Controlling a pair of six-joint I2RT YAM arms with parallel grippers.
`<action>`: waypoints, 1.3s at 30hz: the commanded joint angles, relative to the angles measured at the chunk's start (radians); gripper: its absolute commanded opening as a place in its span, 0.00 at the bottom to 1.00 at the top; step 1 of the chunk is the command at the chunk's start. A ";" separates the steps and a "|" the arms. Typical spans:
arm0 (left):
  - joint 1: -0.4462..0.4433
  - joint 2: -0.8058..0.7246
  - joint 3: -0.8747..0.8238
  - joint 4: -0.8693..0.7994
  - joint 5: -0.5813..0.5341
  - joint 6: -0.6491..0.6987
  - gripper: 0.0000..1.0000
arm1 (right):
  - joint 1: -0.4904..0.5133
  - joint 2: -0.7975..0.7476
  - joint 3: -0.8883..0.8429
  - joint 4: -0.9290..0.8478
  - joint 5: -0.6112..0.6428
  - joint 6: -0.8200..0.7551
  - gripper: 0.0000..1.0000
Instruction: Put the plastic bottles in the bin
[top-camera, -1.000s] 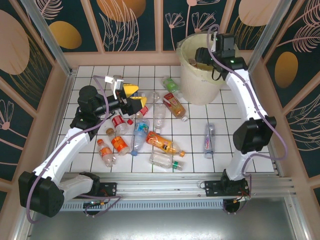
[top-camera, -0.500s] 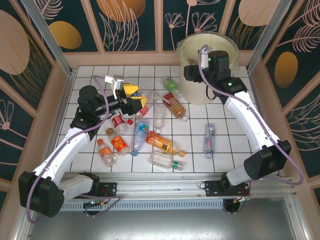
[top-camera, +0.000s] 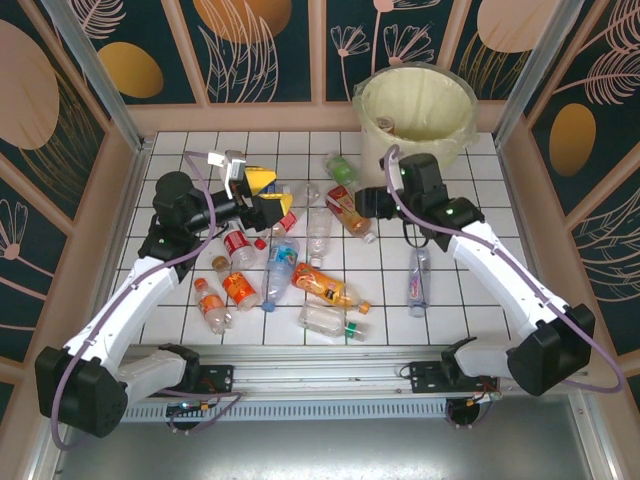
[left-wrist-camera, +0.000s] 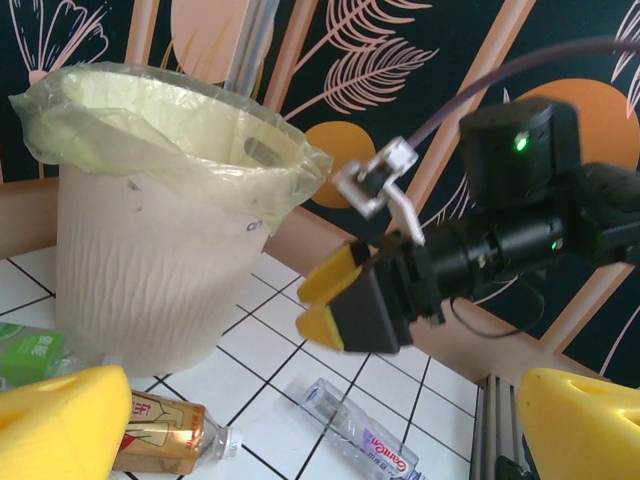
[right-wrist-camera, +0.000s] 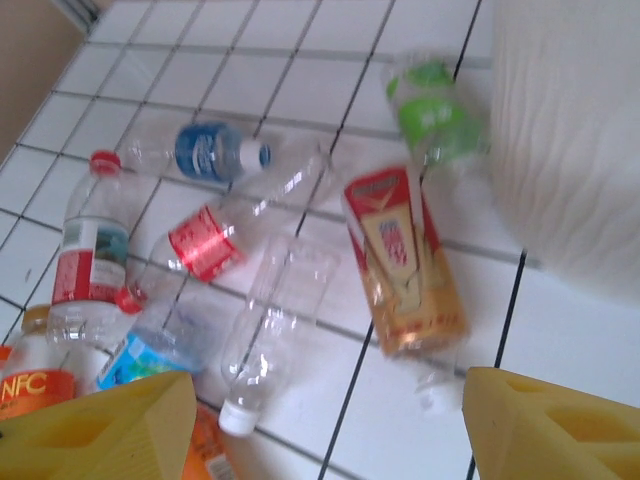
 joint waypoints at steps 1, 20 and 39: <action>-0.006 -0.026 0.031 0.004 0.001 0.020 0.98 | 0.036 -0.033 -0.092 0.096 -0.020 0.181 0.73; -0.006 -0.032 0.026 0.020 0.013 0.011 0.99 | 0.243 0.245 -0.246 0.447 0.077 0.473 0.80; -0.007 -0.036 0.032 0.001 0.010 0.028 0.99 | 0.266 0.587 -0.039 0.473 0.127 0.469 0.87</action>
